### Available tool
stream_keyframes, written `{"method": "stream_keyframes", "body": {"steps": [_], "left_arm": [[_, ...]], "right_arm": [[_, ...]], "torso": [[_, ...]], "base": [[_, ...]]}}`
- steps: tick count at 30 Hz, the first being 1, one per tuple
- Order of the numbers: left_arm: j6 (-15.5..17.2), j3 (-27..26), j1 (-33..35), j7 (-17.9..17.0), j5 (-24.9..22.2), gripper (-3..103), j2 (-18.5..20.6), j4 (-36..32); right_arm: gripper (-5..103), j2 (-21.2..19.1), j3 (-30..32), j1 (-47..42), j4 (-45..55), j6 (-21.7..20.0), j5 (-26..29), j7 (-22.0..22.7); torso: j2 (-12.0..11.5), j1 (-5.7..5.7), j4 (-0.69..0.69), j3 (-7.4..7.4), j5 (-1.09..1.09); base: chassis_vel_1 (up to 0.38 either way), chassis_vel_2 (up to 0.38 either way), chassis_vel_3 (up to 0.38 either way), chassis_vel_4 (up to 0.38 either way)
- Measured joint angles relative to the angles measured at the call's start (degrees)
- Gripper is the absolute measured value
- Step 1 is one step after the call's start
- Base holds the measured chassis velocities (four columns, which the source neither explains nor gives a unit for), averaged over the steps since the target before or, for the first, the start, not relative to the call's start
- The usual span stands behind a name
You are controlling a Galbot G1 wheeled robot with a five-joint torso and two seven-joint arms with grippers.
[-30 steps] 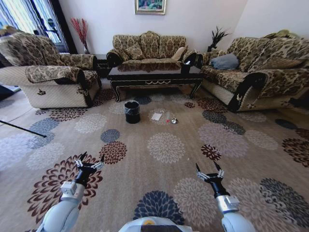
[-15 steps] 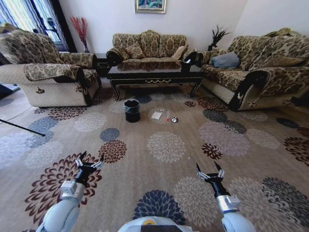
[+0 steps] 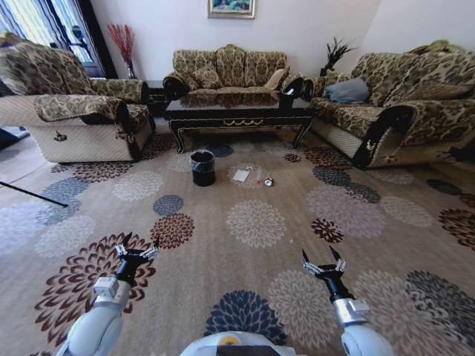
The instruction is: Move to the front of the table and pick up the trash from the floor, then place it into the trash bin.
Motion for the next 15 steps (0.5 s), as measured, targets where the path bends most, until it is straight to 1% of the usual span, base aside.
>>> {"method": "stream_keyframes", "body": {"steps": [3, 11, 12, 15], "left_arm": [[0.0, 0.1, 0.0, -0.1, 0.0, 100, -0.1, -0.2], [-0.1, 0.2, 1.1, -0.3, 0.5, 100, -0.5, -0.4], [-0.1, 0.2, 1.1, -0.3, 0.5, 100, -0.5, -0.4], [-0.4, 0.1, 1.3, -0.4, 0.5, 100, -0.6, -0.5]], "right_arm": [[100, 0.2, 0.0, -0.2, 0.1, 0.1, 0.0, 0.0], [100, 0.4, 0.2, -0.8, 0.7, 0.5, -0.5, 0.0], [100, 0.4, 0.2, -0.8, 0.7, 0.5, -0.5, 0.0], [100, 0.4, 0.5, -1.1, 0.9, 0.6, -0.5, 0.1]], "torso": [[-0.5, -0.16, 0.0, -0.37, 0.01], [-2.5, -0.5, 0.0, -2.02, 0.0], [-2.5, -0.5, 0.0, -2.02, 0.0], [-3.4, -0.58, 0.0, -2.81, 0.01]], "base": [[0.0, 0.0, 0.0, 0.0], [0.0, 0.0, 0.0, 0.0], [0.0, 0.0, 0.0, 0.0], [0.0, 0.0, 0.0, 0.0]]}}
